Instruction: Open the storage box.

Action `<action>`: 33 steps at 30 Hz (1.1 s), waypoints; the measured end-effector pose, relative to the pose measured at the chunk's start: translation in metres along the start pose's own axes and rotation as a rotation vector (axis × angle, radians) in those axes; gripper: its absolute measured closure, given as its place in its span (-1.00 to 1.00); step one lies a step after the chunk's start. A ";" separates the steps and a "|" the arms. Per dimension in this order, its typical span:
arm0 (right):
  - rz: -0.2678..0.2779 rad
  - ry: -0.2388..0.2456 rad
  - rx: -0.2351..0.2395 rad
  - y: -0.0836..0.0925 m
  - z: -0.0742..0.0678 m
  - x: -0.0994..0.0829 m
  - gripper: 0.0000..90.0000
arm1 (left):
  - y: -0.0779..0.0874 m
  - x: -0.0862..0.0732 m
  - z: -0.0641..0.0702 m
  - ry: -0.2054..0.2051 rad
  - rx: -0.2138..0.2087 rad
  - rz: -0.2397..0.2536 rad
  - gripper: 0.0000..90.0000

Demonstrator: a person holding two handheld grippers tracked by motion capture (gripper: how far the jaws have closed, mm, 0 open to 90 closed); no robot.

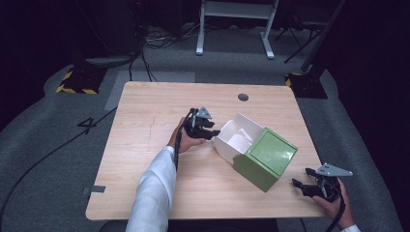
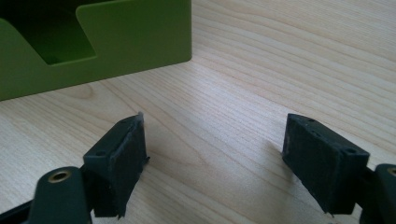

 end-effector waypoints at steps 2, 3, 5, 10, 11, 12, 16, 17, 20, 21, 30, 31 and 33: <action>-0.001 -0.001 0.000 0.000 0.000 0.000 -0.52 | 0.006 0.003 -0.002 -0.001 0.013 0.011 0.12; -0.001 -0.001 0.000 0.000 0.000 0.000 -0.52 | 0.009 0.003 -0.002 -0.001 0.015 0.010 0.11; 0.000 -0.002 0.000 0.000 0.000 0.000 -0.52 | 0.013 0.005 -0.003 -0.007 0.026 0.016 0.08; -0.002 -0.003 0.001 0.000 0.000 0.000 -0.52 | 0.026 0.007 -0.005 -0.027 0.065 0.006 0.02; -0.002 -0.003 0.001 0.000 0.000 0.000 -0.52 | 0.028 0.007 -0.005 -0.027 0.067 0.008 0.02; -0.002 -0.003 0.001 0.000 0.000 0.000 -0.52 | 0.028 0.007 -0.005 -0.027 0.067 0.008 0.01; -0.002 -0.003 0.001 0.000 0.000 0.000 -0.52 | 0.041 0.008 -0.006 -0.046 0.110 0.004 -0.12; -0.002 -0.003 0.001 0.000 0.000 0.000 -0.52 | 0.041 0.008 -0.006 -0.046 0.110 0.004 -0.14; -0.003 -0.005 0.002 0.000 0.000 0.000 -0.52 | 0.049 0.006 -0.005 -0.053 0.127 -0.004 -0.20; -0.003 -0.005 0.002 0.000 0.000 0.000 -0.52 | 0.052 0.005 -0.005 -0.056 0.136 -0.009 -0.23; -0.005 -0.010 0.007 0.000 0.000 0.000 -0.52 | 0.071 -0.006 -0.003 -0.085 0.197 -0.057 -0.48; -0.005 -0.010 0.007 0.000 0.000 0.000 -0.52 | 0.071 -0.006 -0.003 -0.085 0.197 -0.057 -0.49; -0.004 -0.010 0.006 0.000 0.000 0.000 -0.52 | 0.076 -0.009 -0.003 -0.090 0.220 -0.069 -0.53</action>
Point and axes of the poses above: each handheld gripper's, and its own axes: y roughly backward along the jaws, x roughly out of its top, z roughly to its right, the point moved 10 cm from there along -y, roughly forward along the jaws, and after that the axes turned 2 degrees about -x, right-handed, at the moved point
